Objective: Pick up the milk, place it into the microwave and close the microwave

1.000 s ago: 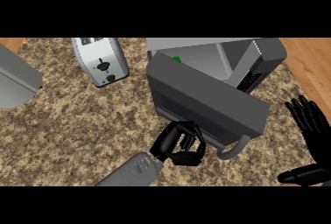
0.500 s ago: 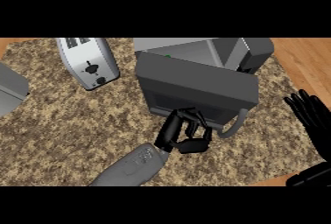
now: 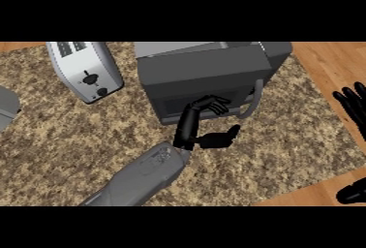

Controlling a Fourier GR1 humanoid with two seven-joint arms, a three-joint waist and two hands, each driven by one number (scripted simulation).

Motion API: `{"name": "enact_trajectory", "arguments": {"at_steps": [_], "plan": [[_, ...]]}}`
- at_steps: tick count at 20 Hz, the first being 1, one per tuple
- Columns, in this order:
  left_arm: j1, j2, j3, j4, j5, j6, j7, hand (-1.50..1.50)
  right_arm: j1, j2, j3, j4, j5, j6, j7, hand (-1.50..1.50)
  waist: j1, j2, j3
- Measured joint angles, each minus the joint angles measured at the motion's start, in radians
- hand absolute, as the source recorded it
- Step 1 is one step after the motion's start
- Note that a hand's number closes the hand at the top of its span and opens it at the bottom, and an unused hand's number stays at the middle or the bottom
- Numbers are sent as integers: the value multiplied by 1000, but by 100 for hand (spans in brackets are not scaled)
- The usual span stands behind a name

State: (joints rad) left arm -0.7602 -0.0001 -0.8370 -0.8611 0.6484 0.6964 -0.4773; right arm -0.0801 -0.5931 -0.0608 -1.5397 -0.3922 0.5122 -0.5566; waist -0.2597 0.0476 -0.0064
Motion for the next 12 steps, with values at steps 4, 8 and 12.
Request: {"name": "enact_trajectory", "arguments": {"at_steps": [4,8,12], "plan": [[-34,0,10,22,50,44,12,-150,-54,-66,-53,-24,68,-42,-15,150,-19,4,0],[-31,-1,8,0,102,68,-6,-150,-97,-115,-92,-34,133,-82,-31,150,-21,12,0],[-35,-1,4,-11,149,84,-30,-150,-130,-142,-110,-36,170,-104,-40,150,-23,22,0]]}}
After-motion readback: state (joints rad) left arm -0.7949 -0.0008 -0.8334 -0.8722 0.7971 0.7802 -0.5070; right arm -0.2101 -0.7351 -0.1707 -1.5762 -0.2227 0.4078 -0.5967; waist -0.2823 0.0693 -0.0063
